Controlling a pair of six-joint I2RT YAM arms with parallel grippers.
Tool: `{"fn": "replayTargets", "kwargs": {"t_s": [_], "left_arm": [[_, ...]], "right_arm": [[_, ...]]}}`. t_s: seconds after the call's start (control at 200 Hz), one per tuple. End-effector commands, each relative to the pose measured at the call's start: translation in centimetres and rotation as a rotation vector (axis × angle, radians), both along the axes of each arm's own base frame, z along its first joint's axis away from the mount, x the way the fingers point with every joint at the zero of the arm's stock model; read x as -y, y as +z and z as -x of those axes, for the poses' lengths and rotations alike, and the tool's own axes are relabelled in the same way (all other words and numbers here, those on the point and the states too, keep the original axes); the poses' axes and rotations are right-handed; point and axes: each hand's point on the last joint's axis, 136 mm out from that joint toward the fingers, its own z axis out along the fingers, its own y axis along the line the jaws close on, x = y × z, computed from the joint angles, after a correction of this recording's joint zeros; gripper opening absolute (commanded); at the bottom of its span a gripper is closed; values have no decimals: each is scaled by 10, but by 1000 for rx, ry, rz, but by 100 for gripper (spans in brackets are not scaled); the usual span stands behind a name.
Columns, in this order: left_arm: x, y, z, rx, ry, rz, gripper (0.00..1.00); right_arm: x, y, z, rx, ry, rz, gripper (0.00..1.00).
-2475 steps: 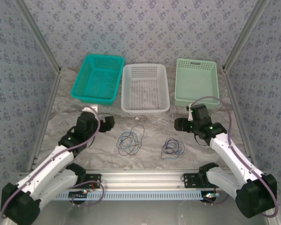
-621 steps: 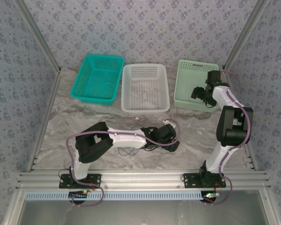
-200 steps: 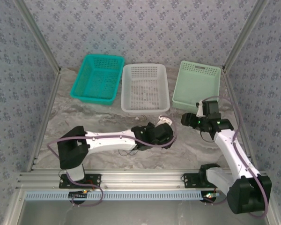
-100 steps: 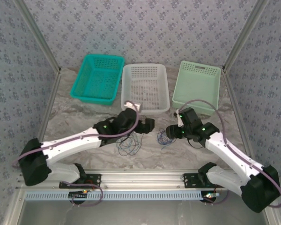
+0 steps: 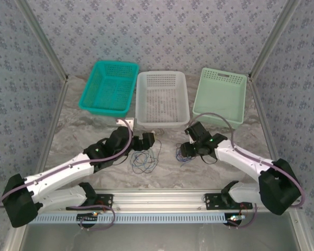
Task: Untangle the cables
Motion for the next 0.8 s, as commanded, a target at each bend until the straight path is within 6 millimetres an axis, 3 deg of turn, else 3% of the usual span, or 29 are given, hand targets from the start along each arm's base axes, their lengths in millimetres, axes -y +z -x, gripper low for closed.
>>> {"fn": "replayTargets", "kwargs": {"t_s": [0.0,0.15,0.42,0.795], "left_arm": [[-9,-4,0,-8,32,-4,99],[-10,-8,1,-19,32,-6,99],[-8,-10,0,-23,30,1,99],[-5,-13,0,-31,16,0,99]], "right_arm": [[-8,-2,-3,7,2,-23,51],[-5,-1,0,13,2,2,52],[4,22,5,65,-15,-19,55],[-11,6,25,-18,73,-66,53]]}}
